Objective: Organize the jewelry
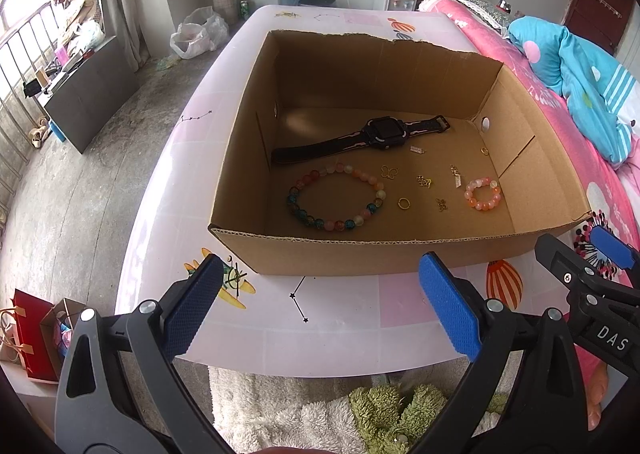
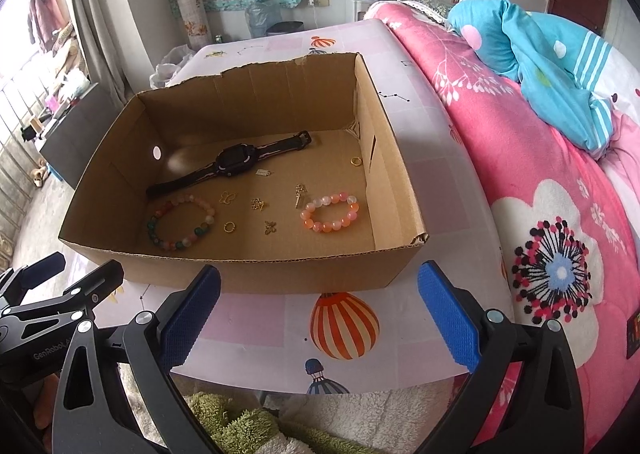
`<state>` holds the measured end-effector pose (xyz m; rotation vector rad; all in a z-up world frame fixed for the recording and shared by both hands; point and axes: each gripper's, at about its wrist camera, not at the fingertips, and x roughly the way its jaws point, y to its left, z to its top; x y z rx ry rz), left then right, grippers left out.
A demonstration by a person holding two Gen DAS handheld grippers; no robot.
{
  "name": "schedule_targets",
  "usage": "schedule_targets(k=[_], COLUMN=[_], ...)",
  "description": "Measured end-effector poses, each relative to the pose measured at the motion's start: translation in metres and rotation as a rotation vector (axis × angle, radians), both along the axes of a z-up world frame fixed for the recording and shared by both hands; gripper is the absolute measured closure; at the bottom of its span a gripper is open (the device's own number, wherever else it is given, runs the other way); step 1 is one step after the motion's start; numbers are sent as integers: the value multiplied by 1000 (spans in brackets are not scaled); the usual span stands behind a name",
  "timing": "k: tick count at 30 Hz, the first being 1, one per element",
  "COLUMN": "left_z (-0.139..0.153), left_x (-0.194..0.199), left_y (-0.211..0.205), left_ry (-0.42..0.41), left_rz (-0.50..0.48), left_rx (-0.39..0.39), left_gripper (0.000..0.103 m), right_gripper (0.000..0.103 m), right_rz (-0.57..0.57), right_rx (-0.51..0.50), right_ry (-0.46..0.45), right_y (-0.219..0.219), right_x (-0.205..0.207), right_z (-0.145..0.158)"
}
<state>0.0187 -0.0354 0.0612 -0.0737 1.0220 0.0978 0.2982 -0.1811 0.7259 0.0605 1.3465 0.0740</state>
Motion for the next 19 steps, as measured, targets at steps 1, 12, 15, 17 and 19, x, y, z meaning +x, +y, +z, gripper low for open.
schedule_targets(k=[1, 12, 15, 17, 19], left_z=[0, 1, 1, 3, 2], left_x=[0, 0, 1, 1, 0], left_y=[0, -1, -2, -3, -3], left_ry=[0, 2, 2, 1, 1], left_rz=[0, -2, -5, -7, -6], left_rx=[0, -1, 0, 3, 1], left_gripper=[8, 8, 8, 8, 8], right_gripper=[7, 7, 7, 7, 7], right_rz=[1, 0, 0, -2, -3], right_rx=[0, 1, 2, 2, 3], right_ry=[0, 2, 0, 1, 2], right_y=[0, 0, 0, -1, -1], right_x=[0, 0, 0, -1, -2], right_z=[0, -1, -1, -1, -2])
